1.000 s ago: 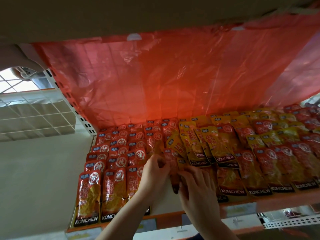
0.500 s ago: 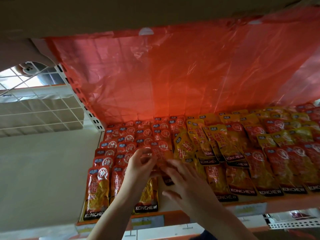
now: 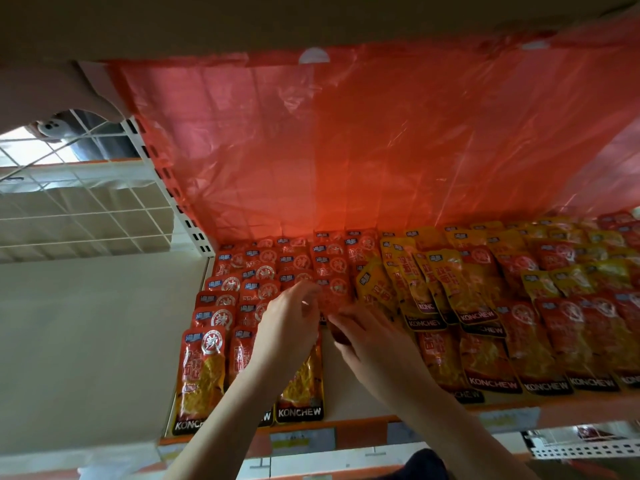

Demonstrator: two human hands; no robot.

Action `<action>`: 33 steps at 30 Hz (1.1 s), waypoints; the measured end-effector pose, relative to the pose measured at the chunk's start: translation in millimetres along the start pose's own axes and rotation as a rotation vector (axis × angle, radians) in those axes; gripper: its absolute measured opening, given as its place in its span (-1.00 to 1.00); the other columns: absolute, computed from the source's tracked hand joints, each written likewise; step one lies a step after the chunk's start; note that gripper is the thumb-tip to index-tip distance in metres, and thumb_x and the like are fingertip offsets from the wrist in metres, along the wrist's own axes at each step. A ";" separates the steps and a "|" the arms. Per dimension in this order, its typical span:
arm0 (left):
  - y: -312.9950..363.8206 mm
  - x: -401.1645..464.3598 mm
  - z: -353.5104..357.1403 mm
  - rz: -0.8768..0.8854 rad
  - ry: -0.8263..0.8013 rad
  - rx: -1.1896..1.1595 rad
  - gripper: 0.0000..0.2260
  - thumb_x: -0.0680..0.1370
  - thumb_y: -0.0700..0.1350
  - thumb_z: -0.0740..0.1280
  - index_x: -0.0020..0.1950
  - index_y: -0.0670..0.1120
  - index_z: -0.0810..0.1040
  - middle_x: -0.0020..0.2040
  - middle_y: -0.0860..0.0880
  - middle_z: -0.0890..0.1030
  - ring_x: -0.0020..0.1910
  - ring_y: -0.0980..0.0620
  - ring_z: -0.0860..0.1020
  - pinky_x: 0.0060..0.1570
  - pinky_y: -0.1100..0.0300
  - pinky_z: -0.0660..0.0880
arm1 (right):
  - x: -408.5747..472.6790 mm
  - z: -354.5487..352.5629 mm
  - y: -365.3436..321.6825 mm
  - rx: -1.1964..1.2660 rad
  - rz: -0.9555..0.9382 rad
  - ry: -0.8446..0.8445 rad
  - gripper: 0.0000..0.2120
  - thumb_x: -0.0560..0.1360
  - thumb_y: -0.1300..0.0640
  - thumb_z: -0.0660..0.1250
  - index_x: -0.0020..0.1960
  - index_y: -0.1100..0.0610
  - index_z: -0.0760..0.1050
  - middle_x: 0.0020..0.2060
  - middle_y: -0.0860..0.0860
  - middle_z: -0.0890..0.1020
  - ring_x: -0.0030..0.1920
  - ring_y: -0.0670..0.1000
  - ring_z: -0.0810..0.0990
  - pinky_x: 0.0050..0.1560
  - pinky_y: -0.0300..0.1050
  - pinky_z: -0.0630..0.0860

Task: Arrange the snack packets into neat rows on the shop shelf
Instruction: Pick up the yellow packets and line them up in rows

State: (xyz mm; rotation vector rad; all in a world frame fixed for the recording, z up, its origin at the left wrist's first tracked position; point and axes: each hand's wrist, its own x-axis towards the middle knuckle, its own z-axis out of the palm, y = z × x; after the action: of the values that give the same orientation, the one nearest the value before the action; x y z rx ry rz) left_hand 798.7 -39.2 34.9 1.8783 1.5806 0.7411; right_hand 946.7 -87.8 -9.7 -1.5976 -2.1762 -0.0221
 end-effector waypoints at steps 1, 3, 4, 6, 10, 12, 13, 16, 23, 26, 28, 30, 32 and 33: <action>-2.2 -1.1 0.1 0.015 0.010 0.020 -0.79 0.58 -0.17 0.22 0.15 0.01 0.56 0.07 0.08 0.61 0.00 0.12 0.56 -0.03 0.19 0.53 | -0.1 0.5 -0.7 -0.002 -0.004 -0.013 -0.65 0.34 0.02 0.45 0.10 0.06 0.55 0.00 -0.05 0.60 -0.05 -0.04 0.60 -0.25 -0.20 0.60; -7.6 -2.1 0.7 0.041 0.009 0.061 -0.80 0.58 -0.16 0.23 0.15 0.00 0.55 0.07 0.08 0.61 0.01 0.12 0.56 -0.03 0.17 0.54 | -0.8 1.3 -1.7 -0.021 -0.015 -0.033 -0.58 0.27 0.00 0.53 0.08 0.04 0.55 0.00 -0.06 0.59 -0.05 -0.04 0.59 -0.25 -0.20 0.59; -10.3 -2.2 0.6 0.050 0.007 0.073 -0.79 0.58 -0.16 0.23 0.16 0.00 0.55 0.08 0.07 0.60 0.01 0.13 0.56 -0.04 0.19 0.54 | -1.5 2.0 -2.6 -0.034 -0.020 -0.047 -0.56 0.25 -0.03 0.54 0.08 0.03 0.54 0.00 -0.06 0.58 -0.06 -0.04 0.59 -0.24 -0.20 0.58; -13.6 -2.6 -0.4 0.068 0.010 0.080 -0.80 0.58 -0.15 0.24 0.17 0.00 0.55 0.08 0.08 0.60 -0.01 0.15 0.55 -0.07 0.26 0.52 | -2.8 4.1 -4.4 -0.066 -0.035 -0.080 -0.54 0.23 -0.10 0.54 0.06 0.03 0.53 -0.01 -0.06 0.56 -0.08 -0.05 0.59 -0.24 -0.20 0.56; -14.9 -4.1 0.5 0.108 0.016 0.059 -0.80 0.57 -0.16 0.25 0.14 0.02 0.56 0.06 0.12 0.59 -0.03 0.19 0.54 -0.09 0.31 0.50 | -4.0 8.6 -4.8 -0.066 -0.031 -0.112 -0.57 0.26 -0.16 0.50 0.01 0.04 0.52 -0.01 -0.04 0.55 -0.08 -0.05 0.57 -0.29 -0.26 0.53; -13.1 -5.9 2.9 0.147 0.026 0.056 -0.80 0.57 -0.18 0.25 0.14 0.00 0.56 0.06 0.11 0.58 -0.03 0.17 0.54 -0.08 0.22 0.54 | -2.3 9.3 -4.2 -0.026 -0.025 -0.113 -0.67 0.34 -0.09 0.44 0.01 0.05 0.53 -0.01 -0.04 0.55 -0.08 -0.04 0.58 -0.31 -0.26 0.55; -12.1 -7.6 4.4 0.163 0.028 0.053 -0.80 0.56 -0.19 0.25 0.13 -0.01 0.56 0.06 0.10 0.58 -0.04 0.16 0.55 -0.09 0.18 0.55 | -1.6 8.0 -3.4 -0.002 -0.025 -0.111 -0.74 0.40 -0.06 0.35 0.02 0.04 0.52 -0.01 -0.05 0.55 -0.08 -0.05 0.58 -0.31 -0.25 0.56; -9.0 -11.7 11.2 0.192 0.006 0.028 -0.79 0.55 -0.20 0.27 0.13 0.01 0.56 0.05 0.11 0.56 -0.07 0.16 0.54 -0.10 0.19 0.55 | 1.5 -9.5 4.1 0.079 0.023 -0.065 -0.79 0.50 0.03 0.18 0.08 0.02 0.51 0.00 -0.08 0.56 -0.08 -0.08 0.58 -0.27 -0.22 0.58; 8.0 -7.9 40.9 0.128 -0.156 -0.058 -0.71 0.55 -0.21 0.26 0.27 -0.02 0.48 0.16 0.05 0.54 0.10 0.10 0.51 0.07 0.19 0.49 | -9.1 -47.3 54.5 -0.029 0.225 0.172 -0.76 0.45 0.21 0.34 0.11 0.13 0.55 0.05 0.00 0.55 0.03 0.03 0.54 -0.04 -0.19 0.53; 15.7 0.2 57.1 0.040 -0.175 -0.089 -0.65 0.55 -0.22 0.24 0.35 -0.09 0.40 0.22 -0.01 0.51 0.20 0.02 0.47 0.17 0.10 0.45 | -18.3 -43.1 71.5 -0.102 0.340 0.105 -0.64 0.46 0.02 0.33 0.21 0.14 0.49 0.16 0.06 0.50 0.20 0.15 0.47 0.12 0.06 0.49; 20.2 4.9 66.8 -0.035 -0.175 -0.119 -0.66 0.55 -0.21 0.26 0.33 -0.11 0.39 0.18 -0.04 0.53 0.16 -0.02 0.50 0.11 0.09 0.49 | -23.5 -36.8 73.5 -0.121 0.372 0.039 -0.52 0.47 -0.13 0.24 0.27 0.13 0.44 0.21 0.07 0.48 0.23 0.17 0.45 0.16 0.13 0.45; 25.3 7.4 74.5 -0.081 -0.156 -0.126 -0.66 0.54 -0.22 0.26 0.31 -0.13 0.37 0.12 -0.05 0.53 0.06 -0.04 0.53 -0.03 0.12 0.51 | -27.7 -31.6 71.8 -0.140 0.376 0.006 -0.46 0.47 -0.22 0.16 0.31 0.11 0.41 0.23 0.05 0.48 0.24 0.14 0.45 0.15 0.11 0.45; 28.9 8.8 79.0 -0.116 -0.118 -0.142 -0.66 0.54 -0.24 0.24 0.31 -0.10 0.33 0.08 -0.06 0.53 -0.03 -0.05 0.55 -0.19 0.18 0.48 | -30.4 -28.3 71.0 -0.148 0.381 0.000 -0.42 0.47 -0.26 0.09 0.33 0.09 0.39 0.25 0.02 0.47 0.26 0.11 0.44 0.17 0.07 0.44; 30.1 10.0 79.8 -0.144 -0.100 -0.166 -0.67 0.54 -0.23 0.24 0.29 -0.07 0.32 0.07 -0.06 0.53 -0.07 -0.05 0.55 -0.26 0.21 0.46 | -31.3 -26.9 71.2 -0.142 0.384 -0.001 -0.40 0.47 -0.28 0.08 0.34 0.08 0.37 0.28 0.01 0.45 0.28 0.10 0.42 0.20 0.05 0.42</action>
State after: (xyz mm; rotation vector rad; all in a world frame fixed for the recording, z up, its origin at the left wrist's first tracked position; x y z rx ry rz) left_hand 878.3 -39.3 2.8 1.6389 1.5241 0.6822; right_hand 1028.0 -99.5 -13.6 -2.0707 -1.8682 -0.0597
